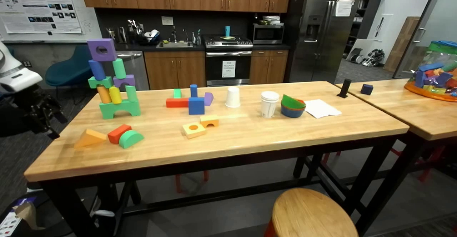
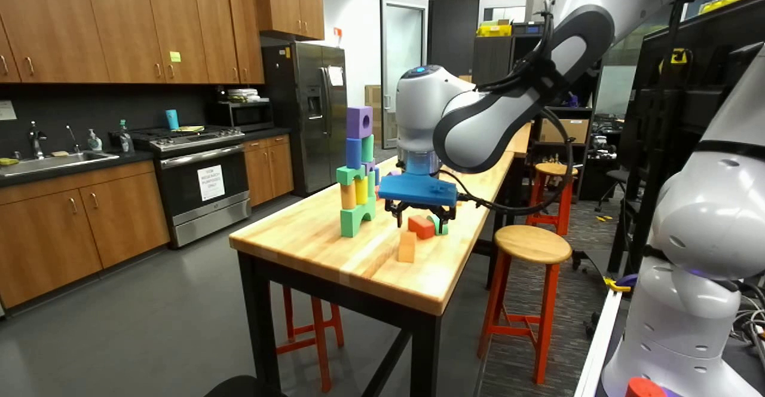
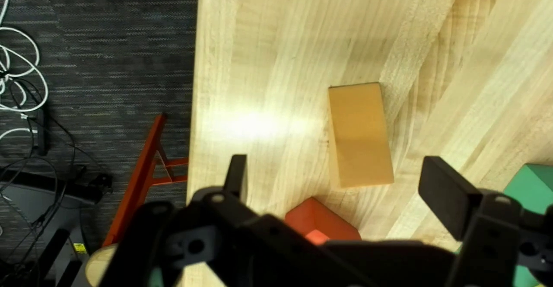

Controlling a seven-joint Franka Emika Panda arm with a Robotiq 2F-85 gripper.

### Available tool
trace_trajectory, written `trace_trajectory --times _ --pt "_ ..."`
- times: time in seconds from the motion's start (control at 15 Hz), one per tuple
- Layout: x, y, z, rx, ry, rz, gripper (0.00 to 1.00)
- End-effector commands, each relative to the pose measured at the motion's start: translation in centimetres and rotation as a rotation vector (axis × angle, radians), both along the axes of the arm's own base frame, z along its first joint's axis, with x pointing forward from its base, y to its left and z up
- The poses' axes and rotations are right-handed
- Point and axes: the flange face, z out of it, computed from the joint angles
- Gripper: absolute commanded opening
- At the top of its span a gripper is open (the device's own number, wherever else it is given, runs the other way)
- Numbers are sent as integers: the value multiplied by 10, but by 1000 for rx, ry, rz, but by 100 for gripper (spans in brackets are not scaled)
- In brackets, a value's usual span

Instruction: Put the triangular block on top of the stack

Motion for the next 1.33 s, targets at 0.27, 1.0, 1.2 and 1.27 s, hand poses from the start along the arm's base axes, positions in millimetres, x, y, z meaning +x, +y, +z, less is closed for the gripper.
trace_trajectory --times 0.27,1.0,1.2,1.27 --pt "9 -33 -17 42 -34 61 100" --pt "29 -31 -35 53 -63 187 100" --pt "32 -36 -37 27 -35 254 100" --pt "34 -38 -37 16 -28 270 100"
